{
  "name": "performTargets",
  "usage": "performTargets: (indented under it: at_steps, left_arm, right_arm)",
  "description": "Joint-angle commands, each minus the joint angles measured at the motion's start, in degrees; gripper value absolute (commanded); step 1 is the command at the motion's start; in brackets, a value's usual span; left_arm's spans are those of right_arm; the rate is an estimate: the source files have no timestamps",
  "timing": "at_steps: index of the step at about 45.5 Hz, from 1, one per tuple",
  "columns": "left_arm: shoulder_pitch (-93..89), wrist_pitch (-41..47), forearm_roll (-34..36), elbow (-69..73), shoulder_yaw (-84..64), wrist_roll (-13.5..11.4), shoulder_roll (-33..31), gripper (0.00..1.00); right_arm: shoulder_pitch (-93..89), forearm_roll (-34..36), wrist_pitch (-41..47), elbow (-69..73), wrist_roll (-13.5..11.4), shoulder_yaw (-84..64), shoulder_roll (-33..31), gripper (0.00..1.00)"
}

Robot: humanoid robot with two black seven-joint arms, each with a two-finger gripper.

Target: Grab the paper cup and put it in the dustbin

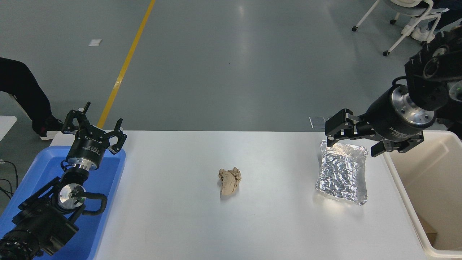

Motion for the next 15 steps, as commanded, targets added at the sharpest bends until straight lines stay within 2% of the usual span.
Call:
performTargets:
  at_steps: [1,15]
  left_arm:
    - [-0.01,-0.01,0.0,0.0,-0.03,-0.04,0.0,0.99]
    - [-0.01,-0.01,0.0,0.0,0.06,-0.04,0.0,0.99]
  right_arm:
    - [0.19,-0.82,-0.04,-0.03,-0.02,1.69,1.6,1.0]
    - [0.98,-0.02,0.23,0.05,-0.02,6.35,4.33,1.0]
